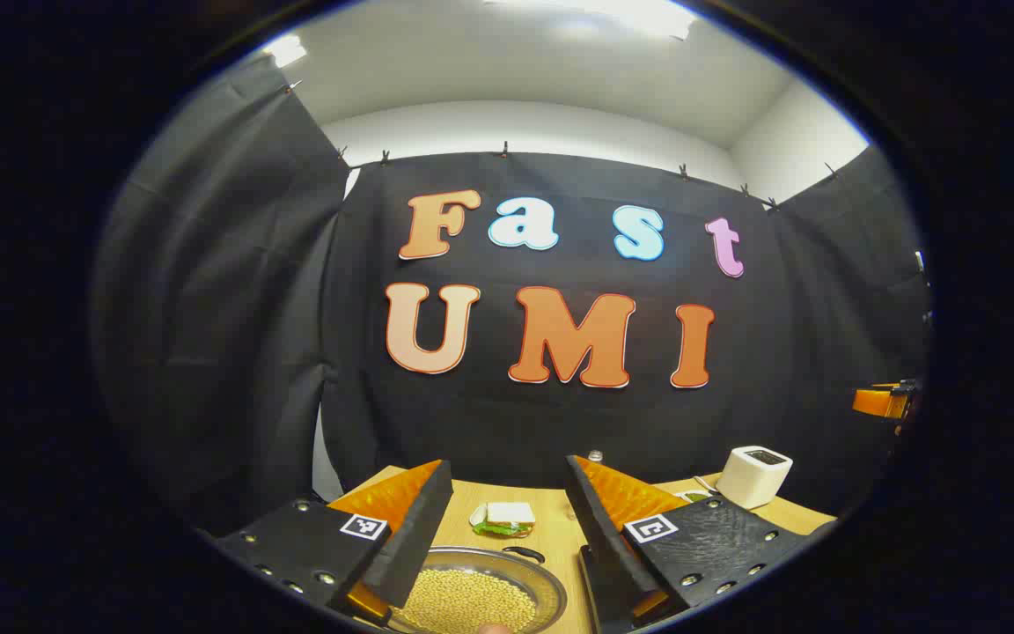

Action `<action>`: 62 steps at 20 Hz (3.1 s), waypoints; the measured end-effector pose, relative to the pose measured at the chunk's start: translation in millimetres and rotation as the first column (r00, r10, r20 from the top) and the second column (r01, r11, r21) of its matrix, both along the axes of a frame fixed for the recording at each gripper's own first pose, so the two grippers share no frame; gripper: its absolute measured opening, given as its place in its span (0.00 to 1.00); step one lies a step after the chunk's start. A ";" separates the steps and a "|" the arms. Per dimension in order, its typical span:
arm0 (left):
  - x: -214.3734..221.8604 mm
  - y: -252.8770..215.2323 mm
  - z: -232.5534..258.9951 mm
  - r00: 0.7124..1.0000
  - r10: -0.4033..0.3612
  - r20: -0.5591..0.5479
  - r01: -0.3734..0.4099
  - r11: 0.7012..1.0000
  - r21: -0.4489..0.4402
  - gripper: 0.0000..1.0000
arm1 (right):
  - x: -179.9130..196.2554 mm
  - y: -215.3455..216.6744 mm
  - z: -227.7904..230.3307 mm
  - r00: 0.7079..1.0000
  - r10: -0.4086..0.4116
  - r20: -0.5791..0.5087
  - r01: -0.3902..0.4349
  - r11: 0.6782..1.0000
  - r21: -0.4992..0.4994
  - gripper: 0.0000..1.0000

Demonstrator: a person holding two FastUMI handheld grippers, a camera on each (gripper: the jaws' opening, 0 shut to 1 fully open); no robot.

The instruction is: First push the handle of the pot to place it horizontally, then grasp the pot with both hands and set it on the induction cooktop.

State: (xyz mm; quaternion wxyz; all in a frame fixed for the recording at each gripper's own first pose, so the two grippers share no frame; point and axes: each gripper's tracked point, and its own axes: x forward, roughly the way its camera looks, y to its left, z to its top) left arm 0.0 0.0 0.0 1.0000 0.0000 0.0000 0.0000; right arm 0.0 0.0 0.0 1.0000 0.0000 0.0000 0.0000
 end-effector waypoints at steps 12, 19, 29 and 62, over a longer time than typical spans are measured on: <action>1.6 -21.8 6.0 1.000 -0.023 0.010 0.023 1.000 0.021 0.82 | -3.0 -8.4 -1.4 1.000 0.003 -0.001 -0.003 1.000 -0.025 0.95; 0.7 -20.0 6.4 1.000 -0.017 0.011 0.016 1.000 0.022 0.82 | -0.4 -4.4 -2.9 1.000 0.021 -0.001 -0.021 1.000 -0.014 0.95; 0.5 -13.7 -4.9 0.998 -0.056 -0.006 0.056 0.998 -0.031 0.75 | 4.8 -5.6 -11.8 1.000 0.020 -0.014 -0.020 1.000 0.003 1.00; -64.1 77.3 -149.8 0.947 0.048 -0.317 -0.024 0.997 0.080 0.02 | 29.7 54.2 -29.2 0.996 0.082 -0.021 -0.081 0.996 0.045 0.95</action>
